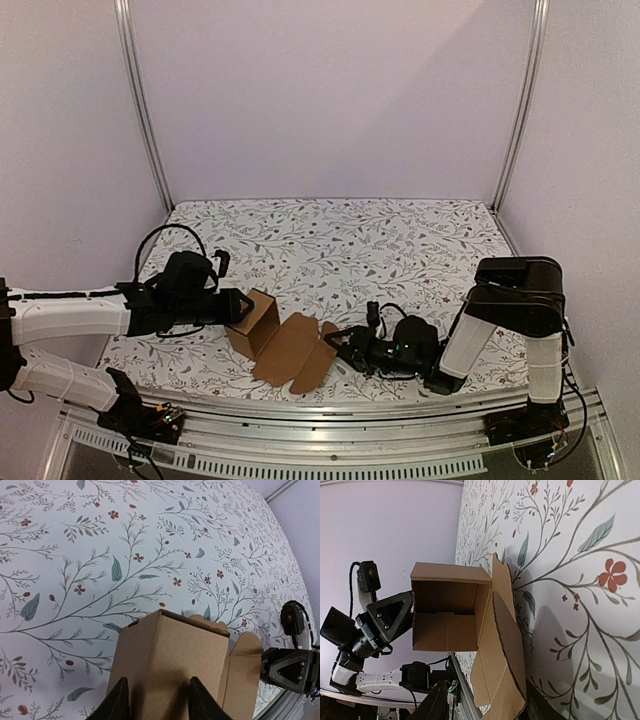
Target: Fold the paper box
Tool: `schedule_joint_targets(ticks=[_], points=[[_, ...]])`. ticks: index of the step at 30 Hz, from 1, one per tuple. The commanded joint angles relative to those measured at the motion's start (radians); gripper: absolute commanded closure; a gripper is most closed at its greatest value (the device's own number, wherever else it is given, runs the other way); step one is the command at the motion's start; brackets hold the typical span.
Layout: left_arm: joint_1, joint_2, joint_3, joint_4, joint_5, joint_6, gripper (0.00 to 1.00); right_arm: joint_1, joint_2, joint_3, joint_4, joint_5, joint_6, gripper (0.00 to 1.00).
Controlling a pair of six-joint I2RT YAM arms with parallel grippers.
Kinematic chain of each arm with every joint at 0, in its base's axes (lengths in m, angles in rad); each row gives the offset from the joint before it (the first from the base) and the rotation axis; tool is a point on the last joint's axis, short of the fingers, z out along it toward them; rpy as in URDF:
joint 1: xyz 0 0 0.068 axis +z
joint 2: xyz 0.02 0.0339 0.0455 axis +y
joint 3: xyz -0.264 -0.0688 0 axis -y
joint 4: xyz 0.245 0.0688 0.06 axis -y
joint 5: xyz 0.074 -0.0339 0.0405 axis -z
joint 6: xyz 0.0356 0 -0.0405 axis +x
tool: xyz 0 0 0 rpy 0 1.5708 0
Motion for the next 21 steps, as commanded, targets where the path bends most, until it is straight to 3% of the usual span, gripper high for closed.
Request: schedule_joint_targets(ticks=[1,5,14,21], points=[[0.008,0.011,-0.043,-0.119,0.028,0.005,0.61,0.007,0.032,0.024,0.05,0.005,0.013,0.57],[0.008,0.01,-0.042,-0.114,0.037,0.008,0.61,0.007,0.029,0.034,0.026,-0.003,0.007,0.65],[0.008,-0.035,-0.03,-0.124,0.042,0.016,0.58,0.002,0.002,0.048,-0.014,-0.023,-0.017,0.98],[0.008,-0.128,-0.013,-0.179,0.026,0.023,0.52,-0.032,-0.137,0.017,-0.186,-0.073,-0.135,1.0]])
